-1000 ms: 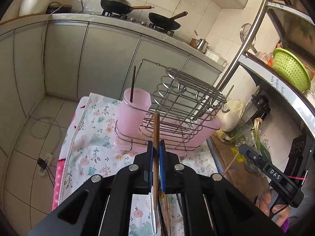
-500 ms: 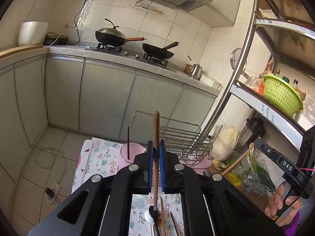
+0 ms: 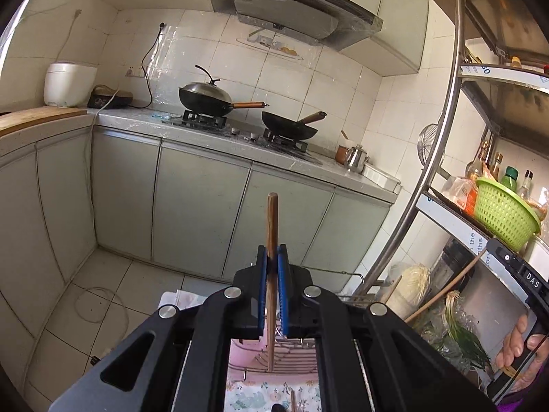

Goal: Organize utensils
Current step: 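Lift both chopsticks and carry them above the pink cup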

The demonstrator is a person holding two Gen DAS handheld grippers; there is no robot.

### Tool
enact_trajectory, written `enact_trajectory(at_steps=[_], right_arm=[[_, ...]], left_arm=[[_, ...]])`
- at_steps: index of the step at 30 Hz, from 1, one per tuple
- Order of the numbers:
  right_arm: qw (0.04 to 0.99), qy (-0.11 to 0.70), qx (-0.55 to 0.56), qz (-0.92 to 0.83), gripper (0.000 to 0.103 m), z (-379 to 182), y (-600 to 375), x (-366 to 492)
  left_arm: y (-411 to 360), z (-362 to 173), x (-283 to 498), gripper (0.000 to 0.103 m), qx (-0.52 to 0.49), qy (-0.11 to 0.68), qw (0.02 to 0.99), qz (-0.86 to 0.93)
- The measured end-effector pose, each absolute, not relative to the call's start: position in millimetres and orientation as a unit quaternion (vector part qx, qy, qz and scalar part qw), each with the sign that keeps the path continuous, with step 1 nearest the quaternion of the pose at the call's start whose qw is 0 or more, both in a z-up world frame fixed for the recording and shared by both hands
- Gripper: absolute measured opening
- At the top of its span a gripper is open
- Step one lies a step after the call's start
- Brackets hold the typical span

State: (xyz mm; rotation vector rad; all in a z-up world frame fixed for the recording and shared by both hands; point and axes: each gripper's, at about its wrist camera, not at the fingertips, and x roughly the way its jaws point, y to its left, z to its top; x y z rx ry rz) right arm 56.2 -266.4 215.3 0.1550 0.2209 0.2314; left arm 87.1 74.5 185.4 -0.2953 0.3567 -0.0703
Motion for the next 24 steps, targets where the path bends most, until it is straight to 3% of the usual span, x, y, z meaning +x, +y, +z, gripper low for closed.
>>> enact_trajectory(at_steps=[8,24], right_arm=[[0.986,0.118,0.073,0.097,0.005,208,-274,87],[0.959,0.252,0.078,0.107,0.005,131,-261,158]], left_arm=[[73,179,124,0.005,-0.114,0.167,0.979,0.006],[60,104,184,0.005,-0.091,0.266,0.96,-0.003]])
